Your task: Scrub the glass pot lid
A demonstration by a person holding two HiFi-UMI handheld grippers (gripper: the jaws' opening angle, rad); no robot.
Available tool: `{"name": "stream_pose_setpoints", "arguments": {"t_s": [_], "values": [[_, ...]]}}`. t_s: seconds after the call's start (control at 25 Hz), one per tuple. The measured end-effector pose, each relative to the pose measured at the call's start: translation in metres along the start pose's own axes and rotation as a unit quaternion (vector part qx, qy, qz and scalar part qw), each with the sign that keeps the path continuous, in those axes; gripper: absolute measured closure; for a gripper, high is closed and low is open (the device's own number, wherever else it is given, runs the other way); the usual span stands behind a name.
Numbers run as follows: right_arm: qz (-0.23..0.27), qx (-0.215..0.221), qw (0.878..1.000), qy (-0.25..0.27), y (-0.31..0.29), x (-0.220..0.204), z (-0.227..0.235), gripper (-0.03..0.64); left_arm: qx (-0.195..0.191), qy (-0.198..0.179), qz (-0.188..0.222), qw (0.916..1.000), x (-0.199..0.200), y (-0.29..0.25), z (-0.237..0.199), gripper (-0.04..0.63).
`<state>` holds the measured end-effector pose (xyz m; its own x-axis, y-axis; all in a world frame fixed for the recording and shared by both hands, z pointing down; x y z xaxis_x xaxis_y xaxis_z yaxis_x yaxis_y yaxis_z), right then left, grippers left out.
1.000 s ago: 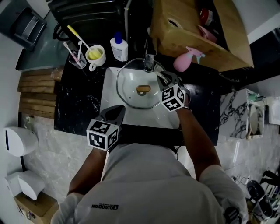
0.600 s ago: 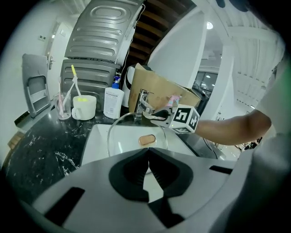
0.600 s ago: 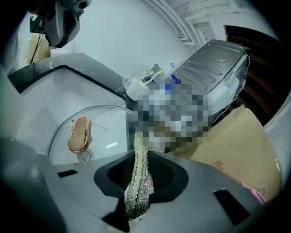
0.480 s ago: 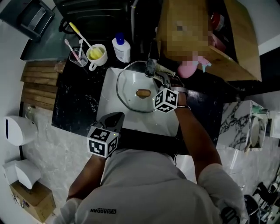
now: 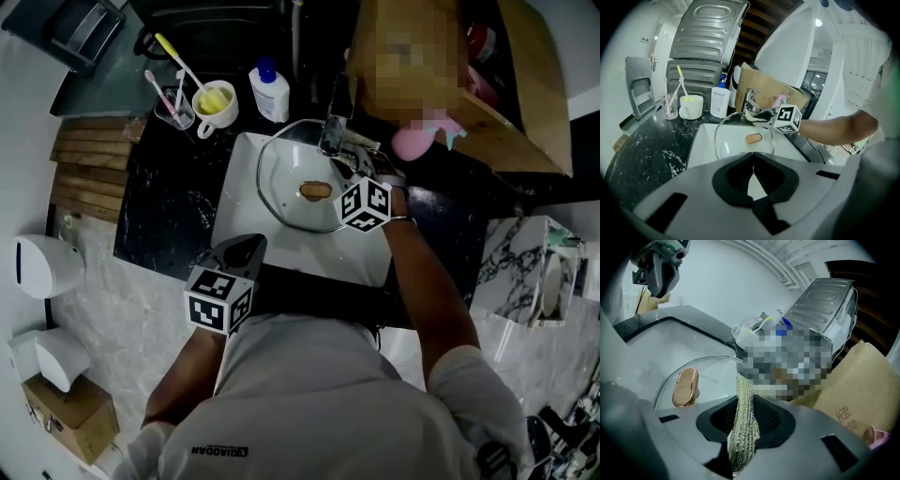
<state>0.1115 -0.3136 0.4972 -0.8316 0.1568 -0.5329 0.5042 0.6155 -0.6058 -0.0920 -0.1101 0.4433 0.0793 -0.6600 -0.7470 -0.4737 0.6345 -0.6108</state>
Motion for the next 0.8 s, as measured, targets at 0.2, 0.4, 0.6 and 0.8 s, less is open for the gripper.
{"name": "stream_pose_setpoints", "arguments": {"t_s": [0.2, 0.4, 0.6, 0.8], "values": [[0.012, 0.016, 1.000, -0.017, 0.005, -0.003, -0.005, 0.500, -0.007, -0.004, -0.002, 1.0000, -0.001, 0.000, 0.002, 0.580], [0.024, 0.022, 0.998, -0.049, 0.010, -0.006, -0.013, 0.499, -0.018, -0.011, -0.004, 0.9998, 0.000, -0.003, 0.000, 0.580], [0.029, 0.027, 0.998, -0.052, 0.015, -0.010, -0.023, 0.497, -0.031, -0.023, -0.007, 0.9992, 0.002, -0.006, 0.002, 0.580], [0.031, 0.025, 0.997, -0.059, 0.020, -0.016, -0.031, 0.494, -0.039, -0.034, -0.006, 0.9986, 0.005, -0.006, 0.002, 0.580]]}}
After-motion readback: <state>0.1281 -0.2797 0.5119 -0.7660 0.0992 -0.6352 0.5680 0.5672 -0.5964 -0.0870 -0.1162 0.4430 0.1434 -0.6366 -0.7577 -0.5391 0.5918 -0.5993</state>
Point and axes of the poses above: the fingertips, and each gripper's own axes: y backward along the fingers, z to its right, x out of its top, the point moved 10 cm from there along y, backward along the fingers, and after that the axes turned 1 degree about -y, right-handed, at the moved point
